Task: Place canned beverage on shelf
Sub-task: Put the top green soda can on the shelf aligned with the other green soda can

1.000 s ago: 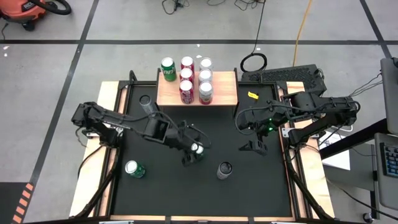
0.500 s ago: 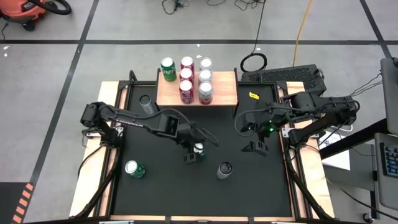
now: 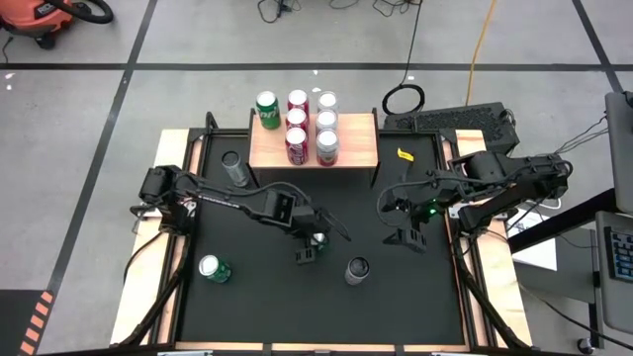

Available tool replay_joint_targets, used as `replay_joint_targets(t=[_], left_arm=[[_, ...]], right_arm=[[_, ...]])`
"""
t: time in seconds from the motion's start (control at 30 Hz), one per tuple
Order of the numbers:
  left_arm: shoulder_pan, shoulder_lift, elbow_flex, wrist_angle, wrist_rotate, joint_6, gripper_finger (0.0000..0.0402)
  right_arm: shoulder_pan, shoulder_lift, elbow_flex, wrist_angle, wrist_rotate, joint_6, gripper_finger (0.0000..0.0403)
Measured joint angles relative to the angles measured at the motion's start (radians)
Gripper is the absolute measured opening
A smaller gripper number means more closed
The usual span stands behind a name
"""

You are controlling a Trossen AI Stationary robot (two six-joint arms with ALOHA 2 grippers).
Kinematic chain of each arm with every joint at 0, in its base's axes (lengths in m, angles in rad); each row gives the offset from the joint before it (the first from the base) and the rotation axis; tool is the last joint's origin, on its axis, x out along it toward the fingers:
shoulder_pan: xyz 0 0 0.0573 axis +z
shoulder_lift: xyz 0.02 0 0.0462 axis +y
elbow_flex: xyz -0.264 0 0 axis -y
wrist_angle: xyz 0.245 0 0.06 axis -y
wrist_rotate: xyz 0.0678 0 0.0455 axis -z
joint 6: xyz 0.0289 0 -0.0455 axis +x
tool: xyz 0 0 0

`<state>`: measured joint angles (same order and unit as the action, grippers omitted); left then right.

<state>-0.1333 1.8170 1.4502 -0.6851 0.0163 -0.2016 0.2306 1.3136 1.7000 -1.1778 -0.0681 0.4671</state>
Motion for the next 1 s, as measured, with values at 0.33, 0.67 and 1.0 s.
replay_joint_targets(t=[0.33,0.67,1.0], left_arm=[[-0.002,0.023,0.000,-0.010,-0.002,-0.002,0.0383],[-0.003,0.023,0.000,-0.015,-0.010,-0.002,0.0383],[0.000,0.028,0.001,-0.035,-0.031,0.002,0.0383]], right_arm=[[0.000,0.000,0.000,0.000,0.042,-0.006,0.0400],[0.000,0.000,0.000,0.000,0.042,-0.010,0.0400],[0.000,0.000,0.000,0.000,0.050,-0.011,0.0400]])
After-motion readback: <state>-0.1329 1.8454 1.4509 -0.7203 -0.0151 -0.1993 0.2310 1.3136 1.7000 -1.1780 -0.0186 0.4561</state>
